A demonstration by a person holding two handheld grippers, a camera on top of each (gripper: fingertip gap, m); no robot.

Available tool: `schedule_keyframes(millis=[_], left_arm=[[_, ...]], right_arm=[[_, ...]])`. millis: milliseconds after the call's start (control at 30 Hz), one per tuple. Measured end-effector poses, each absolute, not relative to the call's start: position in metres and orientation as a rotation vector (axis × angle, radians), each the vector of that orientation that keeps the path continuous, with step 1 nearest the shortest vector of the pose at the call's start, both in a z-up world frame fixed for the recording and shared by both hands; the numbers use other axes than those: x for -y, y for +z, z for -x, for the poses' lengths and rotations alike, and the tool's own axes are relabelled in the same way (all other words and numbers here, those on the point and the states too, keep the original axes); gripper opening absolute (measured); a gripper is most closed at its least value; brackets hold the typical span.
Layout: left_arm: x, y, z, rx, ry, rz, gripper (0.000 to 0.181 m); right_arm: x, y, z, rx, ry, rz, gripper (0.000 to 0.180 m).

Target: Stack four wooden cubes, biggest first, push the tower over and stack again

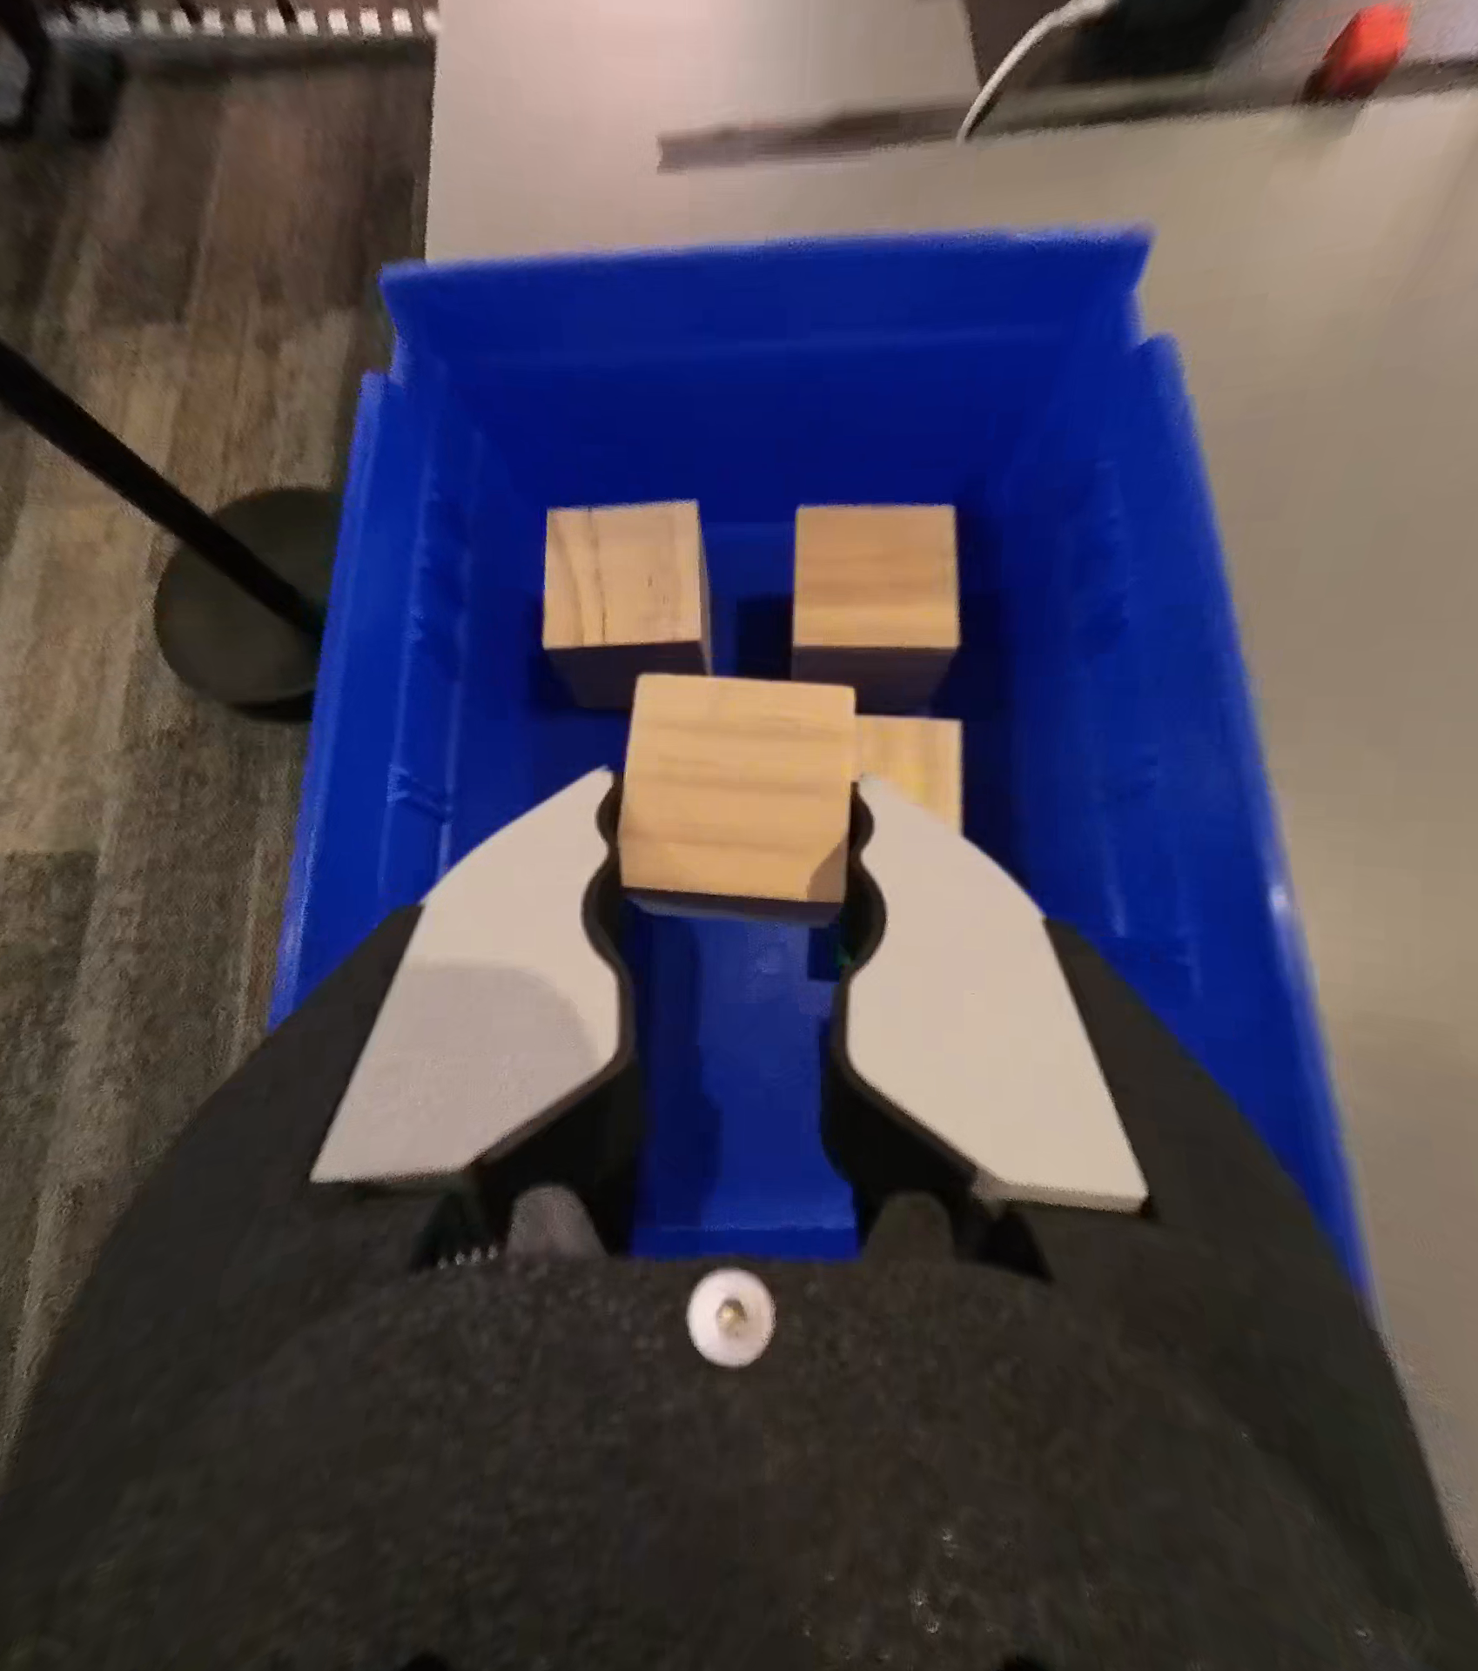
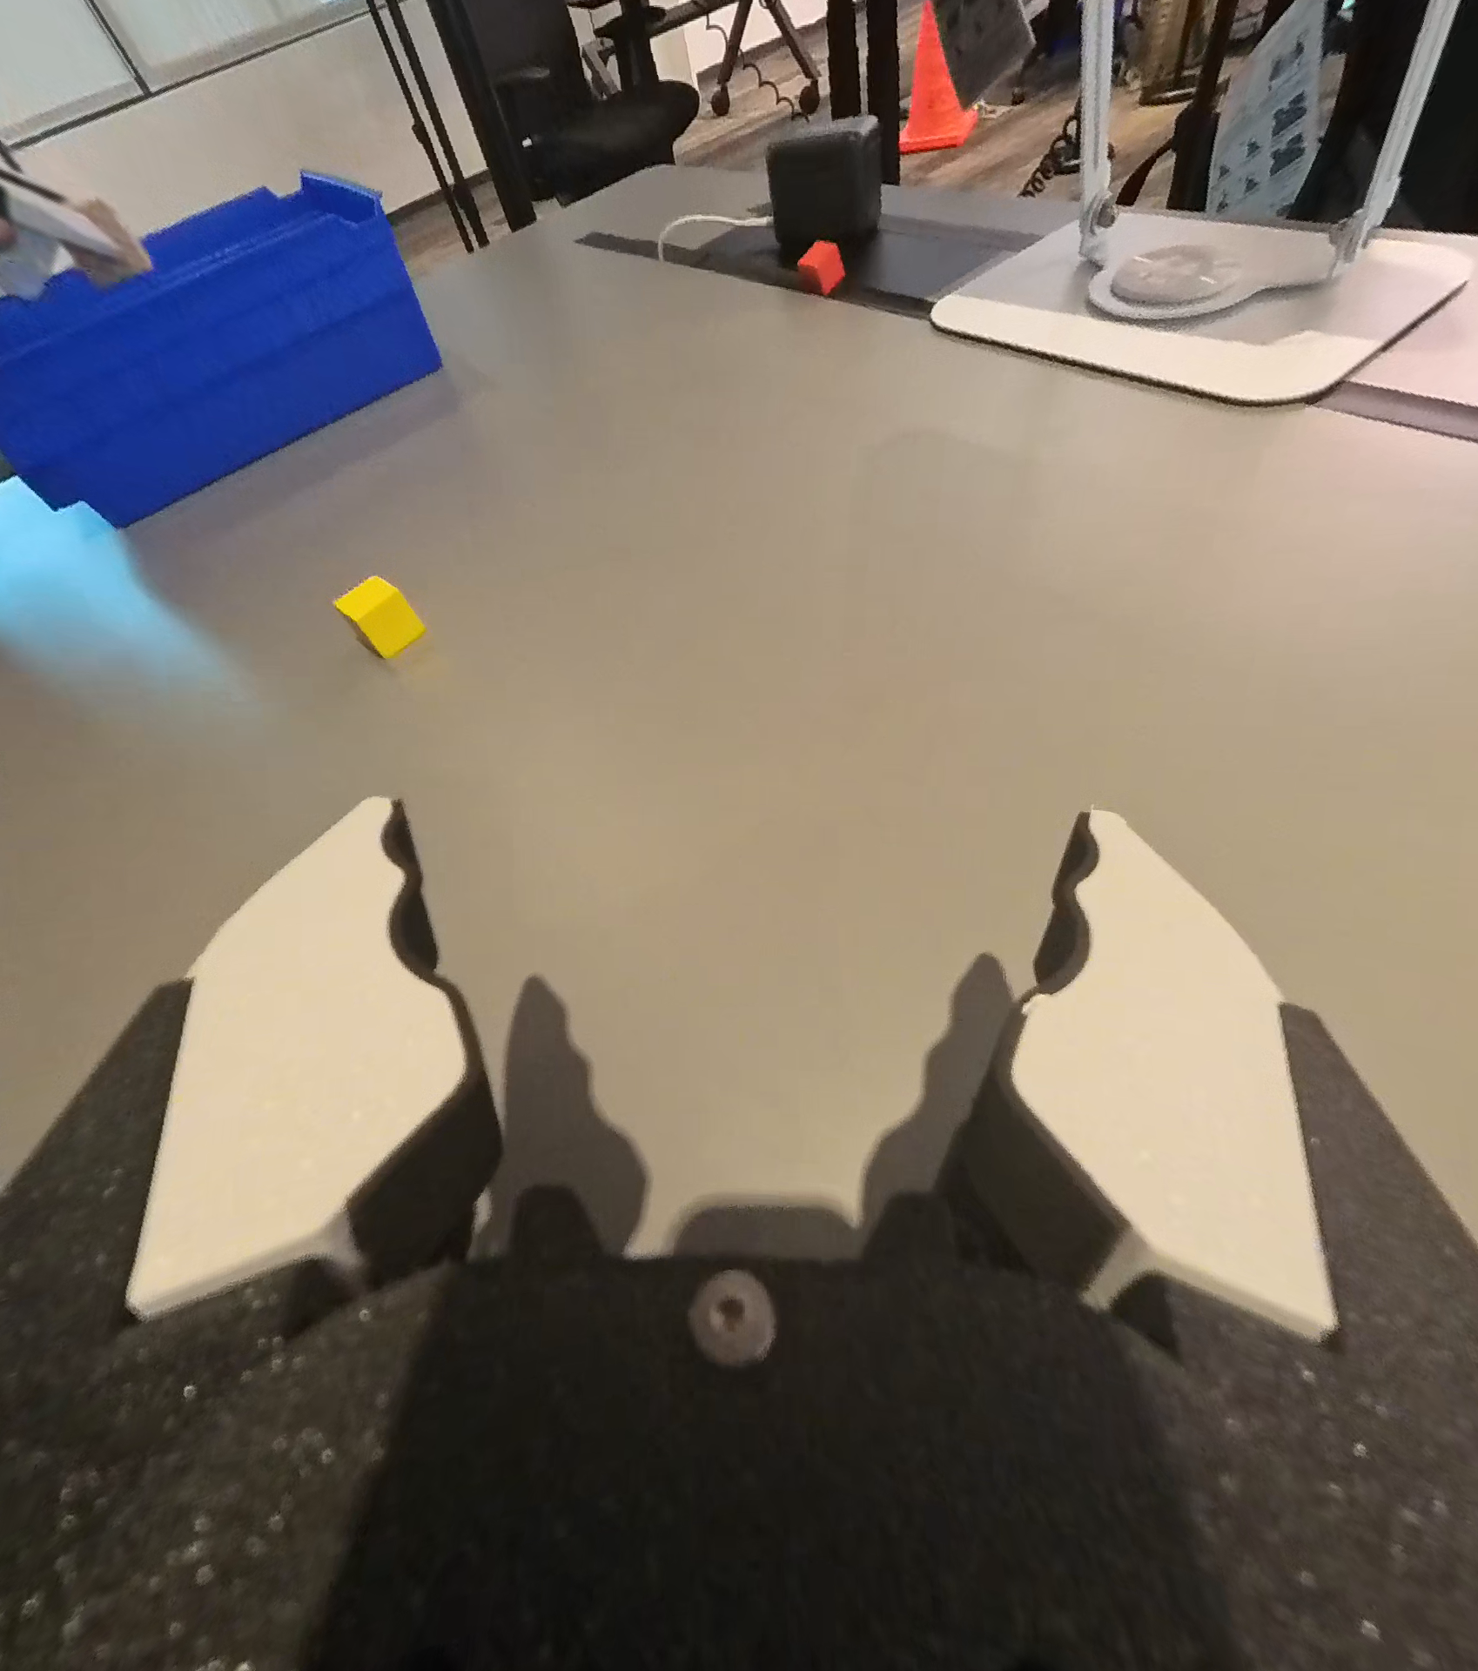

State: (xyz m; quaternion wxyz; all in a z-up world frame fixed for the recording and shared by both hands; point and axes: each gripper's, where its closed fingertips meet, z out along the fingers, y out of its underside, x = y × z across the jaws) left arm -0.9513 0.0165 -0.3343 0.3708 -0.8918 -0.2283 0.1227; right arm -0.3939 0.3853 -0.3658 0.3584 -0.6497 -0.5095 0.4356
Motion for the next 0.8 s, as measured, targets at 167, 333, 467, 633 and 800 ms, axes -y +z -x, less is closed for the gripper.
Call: schedule_keyframes(millis=[167,333,467,633,800], left_arm=[[-0.017,-0.37,0.972,0.613,0.263,2.392,0.046],[-0.019,-0.388,0.984,0.682,0.262,2.409,0.046],[-0.021,-0.397,0.987,0.699,0.287,2.412,0.046],[-0.021,-0.41,0.989,0.702,0.314,2.44,0.046],[-0.023,-0.415,0.992,0.716,0.296,2.439,0.046]], right_arm=[[-0.389,-0.363,0.388,1.311,1.097,1.689,0.129],[-0.393,-0.362,0.386,1.291,1.099,1.692,0.129],[-0.391,-0.367,0.389,1.305,1.104,1.7,0.129],[-0.391,-0.367,0.39,1.307,1.106,1.7,0.129],[-0.392,-0.367,0.388,1.305,1.098,1.703,0.129]])
